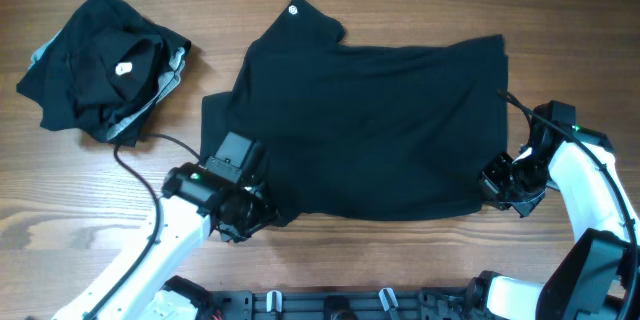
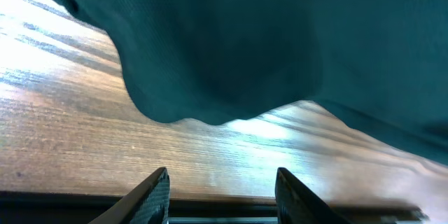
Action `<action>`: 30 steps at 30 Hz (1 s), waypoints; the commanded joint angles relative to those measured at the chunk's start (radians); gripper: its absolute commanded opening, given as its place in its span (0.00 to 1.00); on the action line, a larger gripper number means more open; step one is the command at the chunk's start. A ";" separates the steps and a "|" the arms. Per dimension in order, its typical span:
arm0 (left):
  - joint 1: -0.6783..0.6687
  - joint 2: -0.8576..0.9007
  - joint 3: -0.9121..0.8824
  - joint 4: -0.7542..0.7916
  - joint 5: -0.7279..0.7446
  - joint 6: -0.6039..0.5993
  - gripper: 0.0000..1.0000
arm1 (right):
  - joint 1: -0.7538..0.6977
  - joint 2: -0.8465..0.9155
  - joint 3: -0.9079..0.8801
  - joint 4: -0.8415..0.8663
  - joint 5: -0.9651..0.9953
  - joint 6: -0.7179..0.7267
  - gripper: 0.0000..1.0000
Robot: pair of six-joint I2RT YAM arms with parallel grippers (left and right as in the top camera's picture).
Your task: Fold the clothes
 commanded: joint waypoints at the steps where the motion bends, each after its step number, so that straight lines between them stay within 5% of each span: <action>1: -0.006 0.099 -0.045 0.025 -0.003 -0.054 0.50 | 0.000 -0.014 0.019 0.010 -0.019 -0.025 0.04; 8: -0.007 0.182 -0.056 0.174 -0.204 -0.070 0.62 | 0.000 -0.014 0.019 0.030 -0.019 -0.072 0.04; 9: -0.007 0.182 -0.056 0.209 -0.240 -0.069 0.58 | 0.000 -0.014 0.019 0.036 -0.019 -0.072 0.04; 10: -0.007 0.182 -0.056 0.243 -0.268 -0.069 0.44 | 0.000 -0.014 0.019 0.042 -0.019 -0.072 0.04; 11: -0.006 0.182 -0.056 0.263 -0.264 -0.069 0.17 | 0.000 -0.014 0.019 0.044 -0.020 -0.072 0.04; 13: -0.006 0.180 -0.026 0.243 -0.231 -0.065 0.04 | 0.000 -0.014 0.019 0.044 -0.019 -0.076 0.04; 19: -0.006 0.163 0.238 -0.011 -0.278 0.041 0.05 | 0.000 -0.014 0.019 0.044 -0.019 -0.076 0.04; 30: -0.006 0.148 0.303 -0.089 -0.307 0.053 0.04 | 0.000 -0.014 0.019 0.051 -0.031 -0.072 0.04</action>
